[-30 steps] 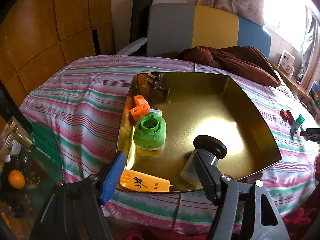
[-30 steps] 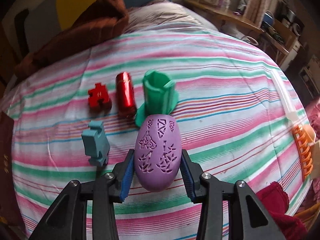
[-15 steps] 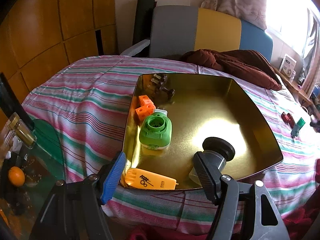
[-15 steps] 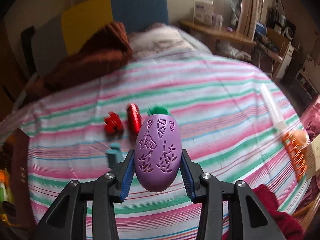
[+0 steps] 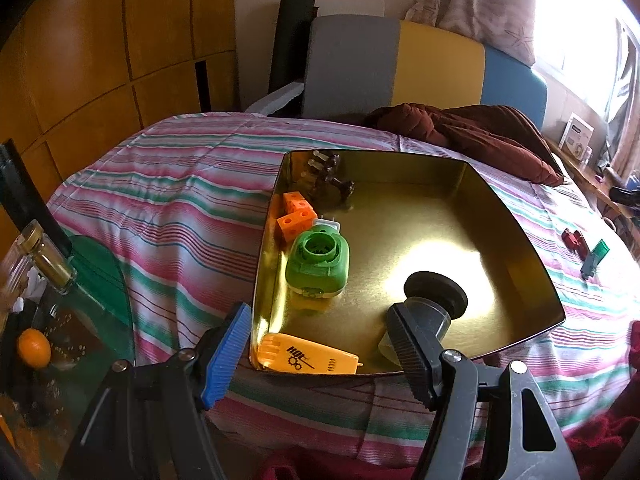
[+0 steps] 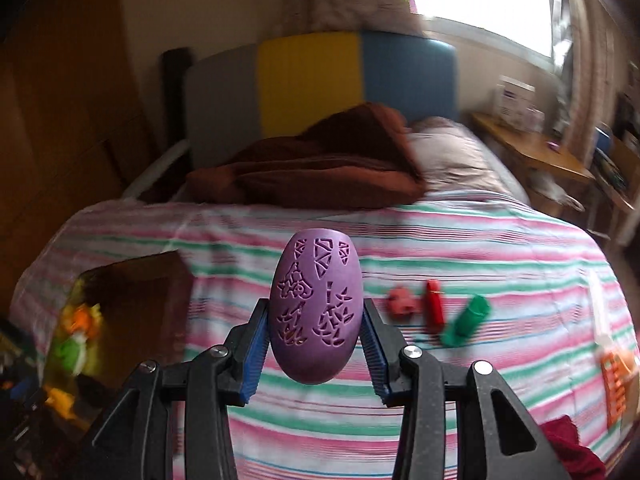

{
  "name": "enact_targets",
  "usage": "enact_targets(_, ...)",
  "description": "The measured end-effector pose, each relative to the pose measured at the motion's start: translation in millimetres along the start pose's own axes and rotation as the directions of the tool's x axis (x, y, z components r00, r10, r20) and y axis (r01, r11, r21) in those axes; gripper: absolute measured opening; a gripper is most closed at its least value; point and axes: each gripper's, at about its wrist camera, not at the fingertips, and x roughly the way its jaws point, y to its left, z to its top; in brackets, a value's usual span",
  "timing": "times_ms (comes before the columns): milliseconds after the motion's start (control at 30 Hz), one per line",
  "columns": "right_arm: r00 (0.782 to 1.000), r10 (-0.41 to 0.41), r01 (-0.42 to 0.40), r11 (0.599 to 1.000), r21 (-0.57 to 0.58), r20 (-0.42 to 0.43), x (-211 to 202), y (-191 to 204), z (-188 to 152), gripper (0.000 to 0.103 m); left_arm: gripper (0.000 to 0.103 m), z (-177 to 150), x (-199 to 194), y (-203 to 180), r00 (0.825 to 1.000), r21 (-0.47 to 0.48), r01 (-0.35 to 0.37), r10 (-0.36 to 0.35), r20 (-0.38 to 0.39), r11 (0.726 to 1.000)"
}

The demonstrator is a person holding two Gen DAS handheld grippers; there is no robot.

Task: Organize rigid objects
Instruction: 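Lift the purple egg with the right tool and carry it toward the tray, then lower the purple egg beside the green object and open the right tool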

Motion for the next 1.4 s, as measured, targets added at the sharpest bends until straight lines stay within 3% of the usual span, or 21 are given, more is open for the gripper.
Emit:
enact_targets(100,0.996,0.078,-0.079,0.996,-0.038,-0.038,11,34,0,0.043,0.071,-1,0,2,1.000,-0.003,0.001,-0.001,0.000,1.000)
enact_targets(400,0.965,0.209,-0.236,0.955,-0.180,-0.156,49,147,-8,0.043,0.071,-3,-1,9,1.000,-0.010,-0.007,0.007,0.000,1.000)
enact_targets(767,0.915,0.220,-0.316,0.911,-0.264,-0.337,115,246,-36,0.043,0.071,-7,2,31,1.000,-0.061,-0.029,0.028,-0.010,0.998)
enact_targets(933,0.892,0.200,-0.324,0.908,-0.266,-0.404,143,268,-50,0.043,0.071,-9,4,37,0.999,-0.076,-0.035,0.033,-0.021,0.997)
enact_targets(1100,0.861,0.223,-0.388,0.869,-0.307,-0.458,142,290,-70,0.043,0.071,-9,8,41,0.999,-0.090,-0.040,0.038,-0.033,0.995)
enact_targets(1233,0.853,0.217,-0.387,0.873,-0.296,-0.475,146,293,-81,0.044,0.071,-11,8,41,0.999,-0.090,-0.037,0.034,-0.035,0.995)
enact_targets(1267,0.852,0.226,-0.391,0.875,-0.286,-0.472,145,293,-80,0.044,0.071,-11,8,40,0.999,-0.088,-0.036,0.033,-0.035,0.995)
enact_targets(1333,0.829,0.268,-0.425,0.873,-0.240,-0.492,145,291,-77,0.044,0.071,-11,8,39,0.999,-0.087,-0.036,0.033,-0.036,0.996)
enact_targets(1400,0.828,0.277,-0.430,0.872,-0.234,-0.488,143,290,-75,0.044,0.071,-11,7,39,0.999,-0.088,-0.035,0.032,-0.032,0.995)
